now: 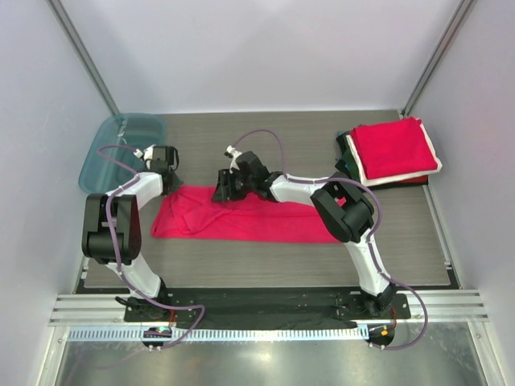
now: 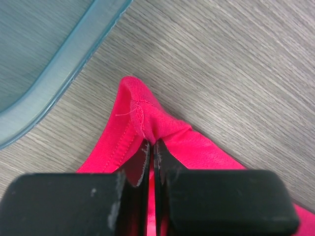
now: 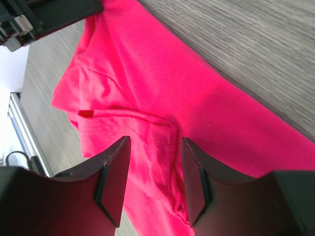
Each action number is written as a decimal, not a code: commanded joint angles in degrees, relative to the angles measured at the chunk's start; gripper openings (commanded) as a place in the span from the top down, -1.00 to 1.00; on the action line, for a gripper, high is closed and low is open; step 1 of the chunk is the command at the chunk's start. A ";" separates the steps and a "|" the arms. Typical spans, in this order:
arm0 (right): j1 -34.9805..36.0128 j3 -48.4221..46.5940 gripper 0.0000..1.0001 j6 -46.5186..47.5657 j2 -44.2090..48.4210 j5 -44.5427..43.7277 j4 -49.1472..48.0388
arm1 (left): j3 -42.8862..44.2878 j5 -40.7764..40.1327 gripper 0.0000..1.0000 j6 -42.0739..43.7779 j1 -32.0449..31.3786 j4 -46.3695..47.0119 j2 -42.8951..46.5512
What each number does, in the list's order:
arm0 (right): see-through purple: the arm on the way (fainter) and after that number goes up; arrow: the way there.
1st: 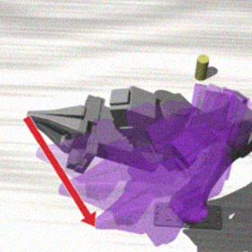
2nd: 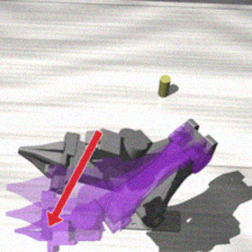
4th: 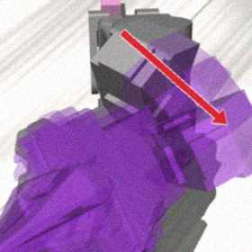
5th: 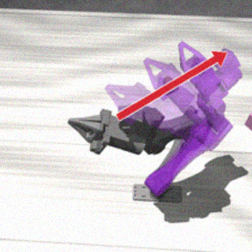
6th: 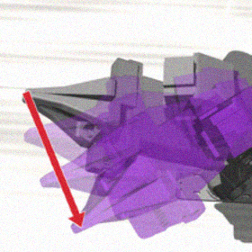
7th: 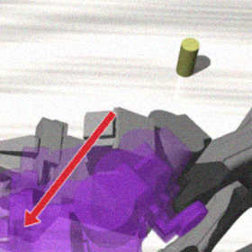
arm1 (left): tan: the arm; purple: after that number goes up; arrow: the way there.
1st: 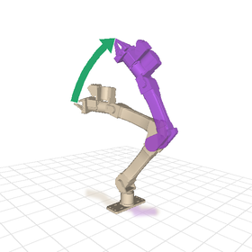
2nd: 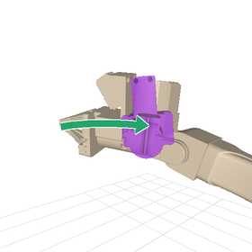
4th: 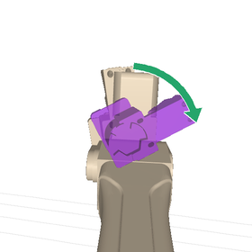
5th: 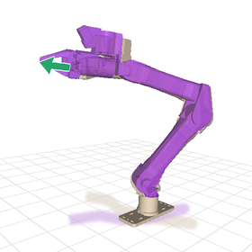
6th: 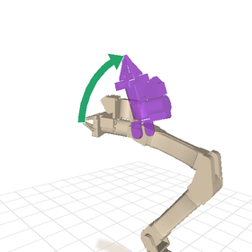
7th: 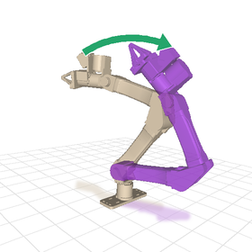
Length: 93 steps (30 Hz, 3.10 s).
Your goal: Fold and stack the t-shirts
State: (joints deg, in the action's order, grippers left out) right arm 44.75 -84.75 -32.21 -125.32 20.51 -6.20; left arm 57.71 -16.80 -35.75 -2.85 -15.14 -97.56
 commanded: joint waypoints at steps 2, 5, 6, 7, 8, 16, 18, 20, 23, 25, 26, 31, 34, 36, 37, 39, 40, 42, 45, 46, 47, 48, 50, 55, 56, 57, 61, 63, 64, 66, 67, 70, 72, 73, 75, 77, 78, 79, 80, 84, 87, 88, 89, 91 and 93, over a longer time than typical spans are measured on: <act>0.33 -3.31 -0.01 -0.14 -1.68 3.65 -0.74 | 0.91 -0.52 1.00 0.24 0.57 0.81 0.09; 1.12 -2.27 -0.01 -1.10 -1.69 8.74 -5.12 | 1.26 -0.52 1.00 0.59 0.57 0.81 -0.35; 1.21 -2.00 -0.01 -1.19 -1.69 9.62 -5.66 | 1.44 -0.60 1.00 1.03 0.57 0.81 -0.53; 1.39 -2.35 -0.01 -0.84 -1.60 11.20 -5.84 | 1.52 -0.95 1.00 1.12 0.65 0.81 -0.53; 1.65 -2.78 -0.01 -0.58 -2.03 11.74 -5.06 | 1.61 -1.22 1.00 1.12 0.66 0.64 -0.70; 1.83 -3.23 0.01 3.37 -1.51 9.47 0.74 | 1.79 -0.96 1.00 1.29 0.83 0.81 -0.44; 1.92 -2.97 0.05 5.04 -0.98 4.55 2.58 | 1.79 -0.96 1.00 1.47 0.74 0.81 -0.27; 1.83 -3.23 0.08 6.01 -0.72 2.08 4.52 | 1.70 -1.04 1.00 1.56 0.74 0.90 0.09; 1.92 -4.37 0.26 6.89 -0.98 -1.70 5.84 | 1.53 -0.96 1.00 1.56 0.74 0.98 0.44; 1.92 -4.99 0.52 7.16 -1.16 -2.49 5.84 | 1.53 -0.87 1.00 1.56 0.74 1.07 0.44; 1.83 -4.90 0.63 7.07 -0.98 -2.32 5.84 | 1.53 -0.87 1.00 1.64 0.74 0.99 0.44; 1.83 -1.22 0.98 6.89 2.26 0.84 4.88 | 1.61 -1.48 1.00 2.17 0.74 0.99 -0.09; 2.44 4.49 0.98 6.46 7.09 3.65 2.16 | 1.79 -1.31 1.00 2.17 0.74 1.07 -0.26; 2.88 10.09 0.98 5.84 10.86 4.80 0.23 | 1.88 -1.31 1.00 2.26 0.74 0.90 -0.09; 3.06 12.13 0.98 5.40 12.01 5.41 -1.61 | 1.96 -1.40 1.00 2.43 0.74 0.90 -0.09; 4.28 18.18 0.87 3.13 14.04 6.55 -4.16 | 1.88 -1.83 1.00 2.70 0.74 0.99 -0.09; 4.81 19.61 0.74 2.59 15.35 6.56 -5.04 | 2.05 -1.92 1.00 2.70 0.74 1.07 -0.09; 6.39 22.94 0.39 2.06 16.15 6.21 -6.19 | 2.23 -1.92 1.00 2.96 0.74 1.07 -0.26; 8.51 26.81 0.18 1.80 18.35 6.47 -8.21 | 2.23 -1.66 1.00 2.96 0.83 1.07 -0.44; 8.51 27.53 0.14 1.27 19.66 6.64 -9.26 | 2.14 -1.66 1.00 3.05 0.74 1.07 -0.35; 8.42 27.97 -0.02 1.27 20.11 6.30 -10.66 | 2.05 -1.57 1.00 3.05 0.74 1.16 -0.35; 8.33 27.28 -0.05 1.62 20.37 5.86 -10.42 | 2.05 -1.40 1.00 3.05 0.74 1.25 -0.35; 7.90 25.08 -0.06 2.85 19.94 5.24 -8.41 | 1.96 -0.87 1.00 3.05 0.83 1.42 -0.35; 5.70 14.80 -0.09 3.38 16.16 7.26 -6.72 | 1.79 0.10 1.00 3.14 0.74 1.43 0.09; 4.83 13.48 -0.24 3.20 15.46 7.78 -6.98 | 1.53 0.27 1.00 3.23 0.74 1.77 0.17; 4.56 10.51 -0.35 3.12 13.80 7.96 -6.81 | 1.44 0.27 1.00 3.23 0.83 1.78 0.18; 1.92 -1.73 -0.77 1.62 3.85 13.68 -5.67 | 1.70 0.19 1.00 3.49 0.74 1.86 -0.35; 1.22 -7.58 -0.72 0.83 0.53 16.38 -5.06 | 1.79 0.27 1.00 3.49 0.83 1.78 -0.44; 1.04 -9.36 -0.70 0.57 -2.88 17.53 -4.79 | 1.70 0.45 1.00 3.49 0.74 1.78 -0.27; 0.86 -14.53 -0.65 -0.74 -6.24 21.56 -4.79 | 1.79 0.62 1.00 3.49 0.74 1.86 -0.09; 0.95 -16.04 -0.63 -0.93 -7.47 22.80 -4.79 | 1.79 0.54 1.00 3.49 0.83 1.86 -0.18; 0.78 -20.10 -0.62 -1.80 -11.43 25.19 -4.70 | 1.79 0.89 1.00 3.40 0.74 1.87 -0.53; 0.69 -21.94 -0.62 -2.24 -13.54 26.94 -5.14 | 1.79 0.89 1.00 3.40 0.83 1.86 -0.88; 0.69 -22.56 -0.62 -2.68 -14.16 28.69 -5.23 | 1.79 0.98 1.00 3.40 0.83 1.86 -0.71; 0.69 -23.26 -0.62 -3.04 -15.39 30.19 -5.23 | 1.79 0.98 1.00 3.40 0.83 1.95 -0.70; 0.69 -22.74 -0.62 -3.21 -15.57 31.25 -5.40 | 1.79 0.89 1.00 3.40 0.92 1.86 -0.79; 0.60 -21.70 -0.62 -3.30 -15.48 31.69 -5.67 | 1.88 0.98 1.00 3.40 0.83 1.86 -0.97; 0.60 -20.99 -0.62 -3.39 -15.40 32.13 -6.45 | 1.88 0.98 1.00 3.40 0.92 1.86 -0.97; 0.60 -20.20 -0.63 -3.30 -15.22 32.22 -6.63 | 1.96 0.98 1.00 3.40 0.92 1.86 -1.05; 0.60 -14.94 -0.63 -3.74 -14.17 34.42 -8.13 | 2.05 1.24 1.00 3.40 1.27 1.78 -1.06; 1.13 -10.37 -0.62 -2.35 -11.28 34.60 -9.71 | 2.23 1.33 1.00 3.40 1.53 1.86 -1.23; 1.13 -9.22 -0.62 -1.29 -9.44 34.07 -9.19 | 2.23 1.42 1.00 3.40 1.62 1.69 -1.23; 1.21 -8.25 -0.62 -0.50 -8.64 34.07 -9.01 | 2.23 1.50 1.00 3.40 1.71 1.78 -1.32; 1.22 -6.49 -0.61 0.65 -7.49 34.77 -7.70 | 2.14 1.50 1.00 3.40 1.62 1.86 -1.23; 1.39 -3.60 -0.60 0.83 -5.03 35.21 -8.21 | 2.23 1.59 1.00 3.40 1.71 1.86 -1.32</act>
State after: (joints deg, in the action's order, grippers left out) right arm 45.47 -91.53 -33.28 -136.25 53.49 -15.03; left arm 57.95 -14.76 -32.73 -1.78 -14.83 -98.74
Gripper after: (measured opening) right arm 0.802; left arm 0.009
